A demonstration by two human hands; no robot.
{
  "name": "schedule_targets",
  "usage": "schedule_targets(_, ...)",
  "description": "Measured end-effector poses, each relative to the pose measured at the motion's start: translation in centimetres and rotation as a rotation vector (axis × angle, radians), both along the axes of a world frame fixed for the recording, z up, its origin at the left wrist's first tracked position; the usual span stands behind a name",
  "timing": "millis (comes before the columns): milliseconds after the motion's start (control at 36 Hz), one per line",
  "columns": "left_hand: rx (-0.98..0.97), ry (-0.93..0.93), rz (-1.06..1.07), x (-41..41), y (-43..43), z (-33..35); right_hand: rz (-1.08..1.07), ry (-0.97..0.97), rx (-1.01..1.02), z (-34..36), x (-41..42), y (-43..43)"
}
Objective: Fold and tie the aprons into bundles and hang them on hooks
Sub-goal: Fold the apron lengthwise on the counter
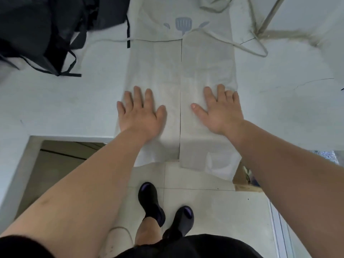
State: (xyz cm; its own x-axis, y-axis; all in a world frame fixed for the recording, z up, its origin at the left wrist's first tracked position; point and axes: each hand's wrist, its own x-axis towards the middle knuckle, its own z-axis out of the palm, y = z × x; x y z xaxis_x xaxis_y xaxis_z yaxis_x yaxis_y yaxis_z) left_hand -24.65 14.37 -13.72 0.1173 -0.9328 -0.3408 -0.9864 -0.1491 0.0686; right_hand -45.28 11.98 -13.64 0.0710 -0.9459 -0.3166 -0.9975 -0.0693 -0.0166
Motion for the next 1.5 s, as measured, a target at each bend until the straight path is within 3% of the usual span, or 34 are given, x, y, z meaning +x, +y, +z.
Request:
schedule_targets(139,-0.011,0.008,-0.010,0.2,-1.4,0.0,-0.020,-0.013,-0.069,0.5,0.5,-0.7)
schedule_targets(222,-0.055,0.032,-0.022,0.5,-1.6,-0.1,-0.054,-0.144,-0.084,1.0,1.0,0.8)
schedule_targets(444,-0.393,0.349,0.107,1.8,2.4,1.7,-0.063,-0.326,-0.318,0.9,0.1,4.8)
schedule_targets(556,-0.548,0.415,0.167,2.5,6.0,1.1,-0.120,-0.435,-0.435,0.7,-0.5,6.8)
schedule_targets(778,-0.549,0.695,0.645,3.3,10.2,-0.3,-0.434,-0.514,-0.526,0.2,-1.3,11.0)
schedule_targets(917,-0.193,1.087,1.218,4.5,9.4,-1.3,-0.761,-0.742,-0.442,0.2,-1.3,11.9)
schedule_targets(1056,-0.126,1.192,1.089,4.6,8.6,-1.1,-1.001,-1.054,-0.154,-0.5,-1.3,12.5)
schedule_targets(1167,-0.107,1.233,1.066,5.0,8.4,-1.0,-1.048,-1.225,-0.149,0.0,-1.6,12.5)
schedule_targets(1361,-0.043,1.203,0.965,6.2,10.2,-0.7,-1.001,-1.276,-0.010,0.4,-2.8,13.0)
schedule_targets(1500,-0.103,1.235,0.899,5.5,11.2,0.1,-1.002,-1.369,0.072,1.0,-2.8,13.2)
